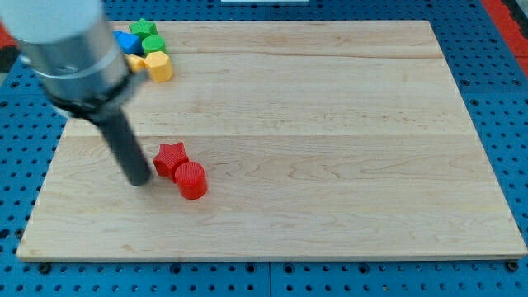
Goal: Separate the red blocks from each other
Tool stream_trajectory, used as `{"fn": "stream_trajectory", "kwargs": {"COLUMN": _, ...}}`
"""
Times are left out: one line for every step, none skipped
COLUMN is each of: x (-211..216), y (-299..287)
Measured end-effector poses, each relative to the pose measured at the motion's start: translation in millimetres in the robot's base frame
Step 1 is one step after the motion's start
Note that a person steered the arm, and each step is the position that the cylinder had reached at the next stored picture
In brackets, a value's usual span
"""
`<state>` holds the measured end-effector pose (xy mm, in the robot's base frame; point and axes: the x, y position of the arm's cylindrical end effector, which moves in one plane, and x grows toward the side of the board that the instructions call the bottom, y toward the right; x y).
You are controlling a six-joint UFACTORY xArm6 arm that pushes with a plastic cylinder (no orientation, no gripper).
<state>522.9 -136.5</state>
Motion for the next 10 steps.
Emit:
{"fn": "stream_trajectory", "kwargs": {"x": 29.9, "y": 10.5}}
{"fn": "stream_trajectory", "kwargs": {"x": 44.3, "y": 30.9}}
{"fn": "stream_trajectory", "kwargs": {"x": 15.9, "y": 60.4}}
{"fn": "stream_trajectory", "kwargs": {"x": -26.2, "y": -5.8}}
{"fn": "stream_trajectory", "kwargs": {"x": -67.0, "y": -36.1}}
{"fn": "stream_trajectory", "kwargs": {"x": -77.5, "y": -26.1}}
{"fn": "stream_trajectory", "kwargs": {"x": -119.5, "y": -65.8}}
{"fn": "stream_trajectory", "kwargs": {"x": -161.3, "y": -74.9}}
{"fn": "stream_trajectory", "kwargs": {"x": -166.3, "y": -68.4}}
{"fn": "stream_trajectory", "kwargs": {"x": -121.6, "y": -57.1}}
